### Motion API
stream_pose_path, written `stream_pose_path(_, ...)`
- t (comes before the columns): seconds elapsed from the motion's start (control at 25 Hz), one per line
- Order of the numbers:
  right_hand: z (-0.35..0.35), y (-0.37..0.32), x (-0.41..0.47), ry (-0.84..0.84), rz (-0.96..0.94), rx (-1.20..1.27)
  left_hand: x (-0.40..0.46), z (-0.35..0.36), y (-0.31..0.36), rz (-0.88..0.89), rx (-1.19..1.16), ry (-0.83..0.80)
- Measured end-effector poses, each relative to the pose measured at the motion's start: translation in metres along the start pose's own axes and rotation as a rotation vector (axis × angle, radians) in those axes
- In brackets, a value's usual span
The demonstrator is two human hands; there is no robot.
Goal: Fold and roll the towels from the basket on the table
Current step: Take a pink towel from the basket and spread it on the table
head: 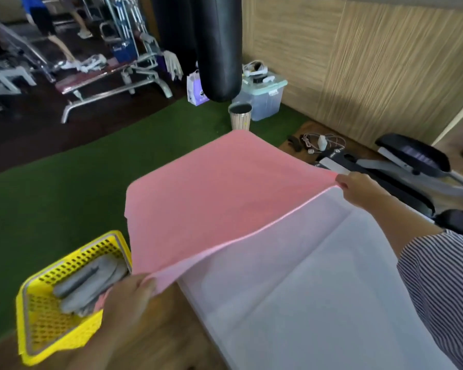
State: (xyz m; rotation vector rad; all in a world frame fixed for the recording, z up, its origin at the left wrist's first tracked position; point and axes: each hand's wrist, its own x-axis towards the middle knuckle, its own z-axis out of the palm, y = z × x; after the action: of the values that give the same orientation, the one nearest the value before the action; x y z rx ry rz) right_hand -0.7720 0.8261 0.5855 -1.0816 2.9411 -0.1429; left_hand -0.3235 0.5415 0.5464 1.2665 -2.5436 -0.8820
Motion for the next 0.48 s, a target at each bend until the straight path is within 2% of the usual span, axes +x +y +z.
stream_pose_path(0.2,0.003,0.042,-0.066,-0.014,-0.057,-0.074,-0.054,0.020,0.020,-0.038,0.072,-0.043)
stream_pose_path(0.48,0.016,0.068,-0.139,-0.017,-0.009,-0.110,-0.140,0.033,0.030,-0.109,-0.009,0.031)
